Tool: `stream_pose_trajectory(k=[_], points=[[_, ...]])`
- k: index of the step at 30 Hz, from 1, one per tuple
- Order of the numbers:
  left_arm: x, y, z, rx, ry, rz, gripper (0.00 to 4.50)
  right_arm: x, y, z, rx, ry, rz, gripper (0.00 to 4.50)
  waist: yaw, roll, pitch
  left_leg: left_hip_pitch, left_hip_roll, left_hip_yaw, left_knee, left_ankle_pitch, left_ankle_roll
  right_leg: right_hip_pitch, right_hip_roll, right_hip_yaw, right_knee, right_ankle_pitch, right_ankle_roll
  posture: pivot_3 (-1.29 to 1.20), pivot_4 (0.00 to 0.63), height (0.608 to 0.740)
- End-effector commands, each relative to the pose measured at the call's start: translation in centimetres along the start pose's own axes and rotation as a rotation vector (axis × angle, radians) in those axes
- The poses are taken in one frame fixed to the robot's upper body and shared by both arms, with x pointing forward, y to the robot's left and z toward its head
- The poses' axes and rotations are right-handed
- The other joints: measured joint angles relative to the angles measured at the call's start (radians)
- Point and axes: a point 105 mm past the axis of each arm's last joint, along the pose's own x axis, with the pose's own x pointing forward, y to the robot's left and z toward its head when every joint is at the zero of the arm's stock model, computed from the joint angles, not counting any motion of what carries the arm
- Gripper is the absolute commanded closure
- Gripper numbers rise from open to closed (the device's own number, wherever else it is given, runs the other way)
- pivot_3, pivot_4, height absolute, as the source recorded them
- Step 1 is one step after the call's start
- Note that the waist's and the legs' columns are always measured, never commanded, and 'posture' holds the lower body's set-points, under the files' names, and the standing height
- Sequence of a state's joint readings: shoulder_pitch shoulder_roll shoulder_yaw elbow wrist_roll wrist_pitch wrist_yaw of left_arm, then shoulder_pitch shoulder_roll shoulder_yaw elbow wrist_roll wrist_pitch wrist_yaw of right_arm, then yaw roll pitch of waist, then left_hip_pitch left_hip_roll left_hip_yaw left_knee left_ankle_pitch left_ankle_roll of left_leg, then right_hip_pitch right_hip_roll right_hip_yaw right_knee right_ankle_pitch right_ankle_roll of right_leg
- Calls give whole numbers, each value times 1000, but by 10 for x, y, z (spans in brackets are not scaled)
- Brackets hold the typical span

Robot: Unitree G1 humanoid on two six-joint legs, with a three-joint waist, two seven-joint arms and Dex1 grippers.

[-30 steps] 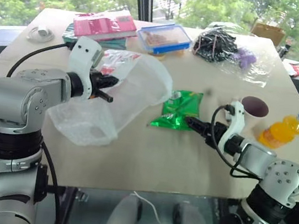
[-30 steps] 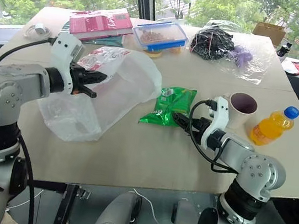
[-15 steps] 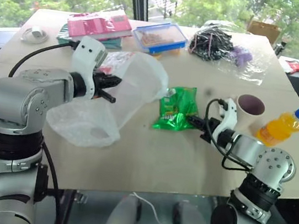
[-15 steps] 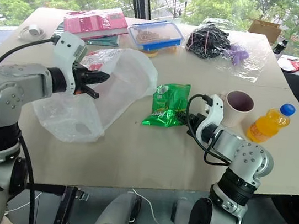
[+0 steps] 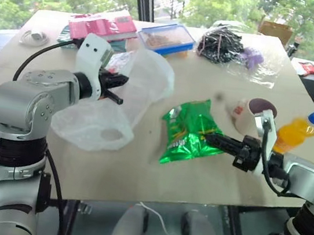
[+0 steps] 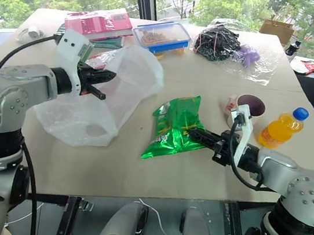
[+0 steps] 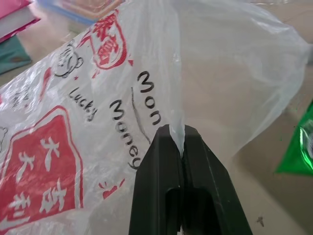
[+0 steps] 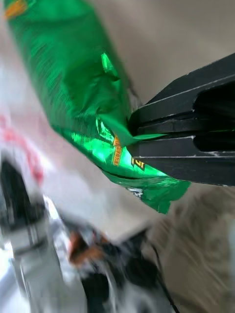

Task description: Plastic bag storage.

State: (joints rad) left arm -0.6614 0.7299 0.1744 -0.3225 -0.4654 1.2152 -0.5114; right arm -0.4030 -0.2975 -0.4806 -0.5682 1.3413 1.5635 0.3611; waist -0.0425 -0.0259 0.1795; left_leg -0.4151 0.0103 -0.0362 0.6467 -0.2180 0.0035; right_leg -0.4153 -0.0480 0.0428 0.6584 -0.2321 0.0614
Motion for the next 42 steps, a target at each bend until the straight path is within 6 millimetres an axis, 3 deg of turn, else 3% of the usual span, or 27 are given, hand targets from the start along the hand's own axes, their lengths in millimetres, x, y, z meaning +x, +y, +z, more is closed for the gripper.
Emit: stream_pose_trajectory(k=[1,7,19,24,29,33,37,39,42], points=[[-5,-3,8,51,-36,-14,4500,2,27,12,-33,-61,152,4452,1,0,0,0,0,0,0,0,0,0,0,0,0,0,0,0,150,740],[-10,-14,7,67,-34,-104,4500,14,42,26,0,-88,260,4452,0,0,0,0,0,1,0,0,0,0,0,1,-1,0,0,0,150,740],[-41,-59,25,28,-113,-426,4500,78,1,20,1,40,333,4452,-1,0,0,-1,0,1,1,0,0,0,1,0,-1,0,0,0,150,740],[-46,-61,18,-3,-71,-434,4500,105,-18,34,-47,-21,323,4452,1,0,1,-1,1,0,1,0,0,0,1,0,-1,0,0,0,150,740],[-44,-64,16,-41,-74,-425,4500,146,-46,54,-64,-207,169,4452,0,0,1,0,1,0,1,0,0,0,1,0,0,0,0,0,150,740],[-34,-63,17,-75,-88,-378,4500,182,-53,41,-182,-223,56,4452,4,0,1,-1,0,-1,1,0,0,0,1,0,0,0,0,0,150,740],[-21,-62,19,-133,-95,-334,4500,223,-29,16,-281,-197,71,4452,2,0,1,-1,0,-1,0,0,-1,-1,0,0,1,1,0,0,150,740],[-21,-55,18,-143,-87,-300,4500,225,-25,15,-293,-203,93,4452,2,0,1,-1,-1,-2,0,0,-1,-1,-1,-1,1,1,0,0,150,740],[-24,-40,21,-169,-94,-262,4500,219,-37,22,-359,-211,33,4452,0,0,1,0,-1,-2,0,0,-1,-1,0,-1,2,1,0,0,150,740]])
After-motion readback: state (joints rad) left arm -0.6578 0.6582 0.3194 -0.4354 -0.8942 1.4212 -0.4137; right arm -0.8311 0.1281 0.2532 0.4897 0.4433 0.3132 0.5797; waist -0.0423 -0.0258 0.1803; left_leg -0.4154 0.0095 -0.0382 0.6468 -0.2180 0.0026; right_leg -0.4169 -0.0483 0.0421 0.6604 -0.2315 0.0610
